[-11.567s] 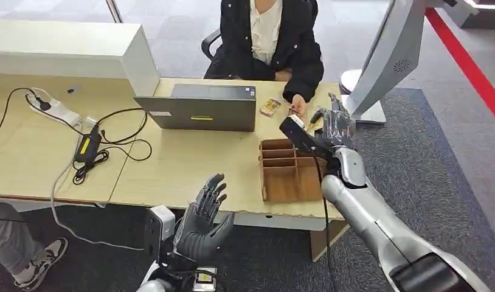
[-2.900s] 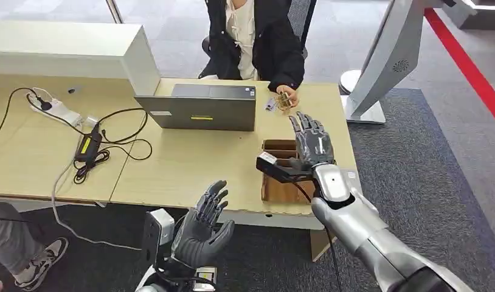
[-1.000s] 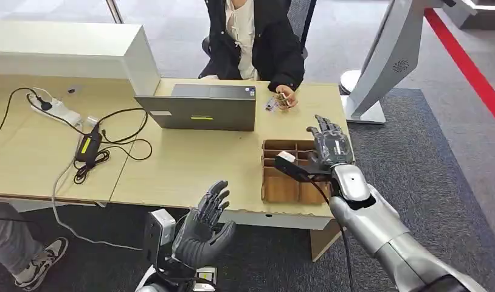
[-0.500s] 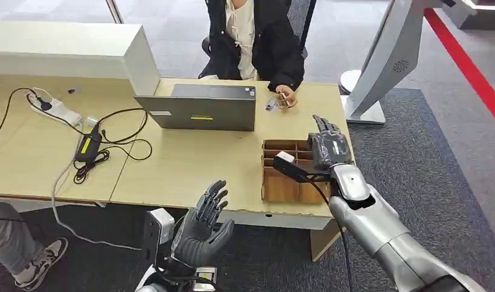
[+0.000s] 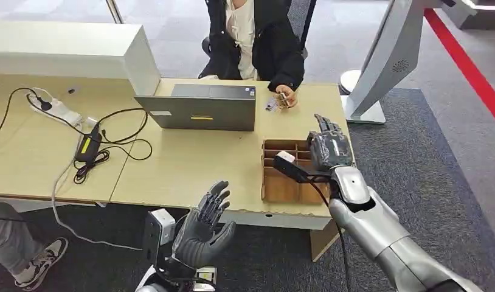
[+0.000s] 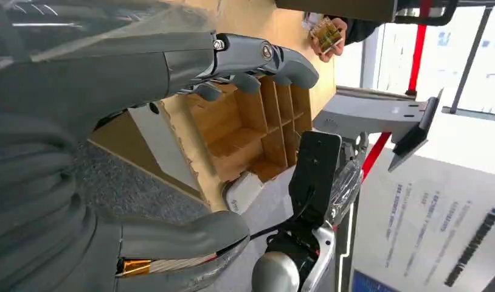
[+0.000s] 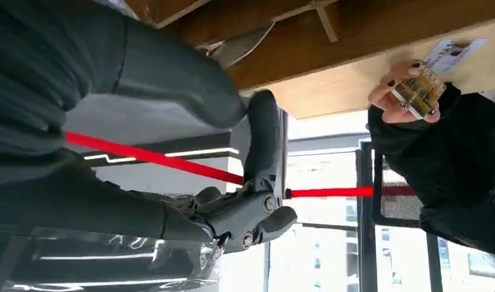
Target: Pass the card to the sensor for recognition and then transmit it.
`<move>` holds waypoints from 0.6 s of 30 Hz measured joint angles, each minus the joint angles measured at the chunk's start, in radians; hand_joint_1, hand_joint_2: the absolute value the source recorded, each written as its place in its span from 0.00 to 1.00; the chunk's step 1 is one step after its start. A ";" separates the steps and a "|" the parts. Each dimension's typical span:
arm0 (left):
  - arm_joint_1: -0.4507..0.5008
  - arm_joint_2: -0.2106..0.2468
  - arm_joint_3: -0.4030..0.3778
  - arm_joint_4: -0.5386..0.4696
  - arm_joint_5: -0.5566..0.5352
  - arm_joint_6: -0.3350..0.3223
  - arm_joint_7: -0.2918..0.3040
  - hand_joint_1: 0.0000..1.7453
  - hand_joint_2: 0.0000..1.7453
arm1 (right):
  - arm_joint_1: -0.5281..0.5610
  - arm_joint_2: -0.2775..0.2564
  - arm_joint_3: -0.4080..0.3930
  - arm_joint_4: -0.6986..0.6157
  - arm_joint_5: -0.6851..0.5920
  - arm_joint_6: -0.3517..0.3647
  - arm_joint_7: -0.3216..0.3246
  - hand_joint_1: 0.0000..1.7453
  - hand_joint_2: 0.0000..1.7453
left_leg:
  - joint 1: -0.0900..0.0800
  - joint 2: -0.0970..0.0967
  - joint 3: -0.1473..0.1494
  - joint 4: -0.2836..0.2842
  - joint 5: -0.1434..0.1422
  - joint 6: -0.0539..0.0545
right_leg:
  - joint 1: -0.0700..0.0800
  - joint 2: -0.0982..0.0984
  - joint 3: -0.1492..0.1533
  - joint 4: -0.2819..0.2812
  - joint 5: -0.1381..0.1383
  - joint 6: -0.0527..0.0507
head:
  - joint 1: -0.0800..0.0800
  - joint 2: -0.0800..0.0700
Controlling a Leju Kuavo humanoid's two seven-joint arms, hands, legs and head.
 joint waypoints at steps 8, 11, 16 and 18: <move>0.000 0.000 0.000 0.000 -0.002 -0.037 -0.001 0.00 1.00 | 0.013 -0.014 -0.023 -0.055 -0.002 -0.034 0.003 0.00 1.00 | 0.000 0.000 0.000 0.000 0.000 0.000 | 0.000 0.000 0.000 0.000 0.000 0.000 | 0.000 0.000; 0.000 0.000 0.000 0.000 -0.005 -0.048 -0.002 0.00 1.00 | 0.017 -0.018 -0.030 -0.078 -0.002 -0.050 0.003 0.00 1.00 | 0.000 0.000 0.000 0.000 0.000 0.000 | 0.000 0.000 0.000 0.000 0.000 0.000 | 0.000 0.000; 0.000 0.000 0.000 0.000 -0.008 -0.053 -0.008 0.00 1.00 | 0.025 -0.028 -0.047 -0.125 -0.002 -0.078 0.003 0.00 1.00 | 0.000 0.000 0.000 0.000 0.000 0.000 | 0.000 0.000 0.000 0.000 0.000 0.000 | 0.000 0.000; 0.000 0.000 0.000 0.001 -0.008 -0.053 -0.010 0.00 1.00 | 0.030 -0.033 -0.050 -0.144 -0.002 -0.077 0.003 0.00 1.00 | 0.000 0.000 0.000 0.000 0.000 0.000 | 0.000 0.000 0.000 0.000 0.000 0.000 | 0.000 0.000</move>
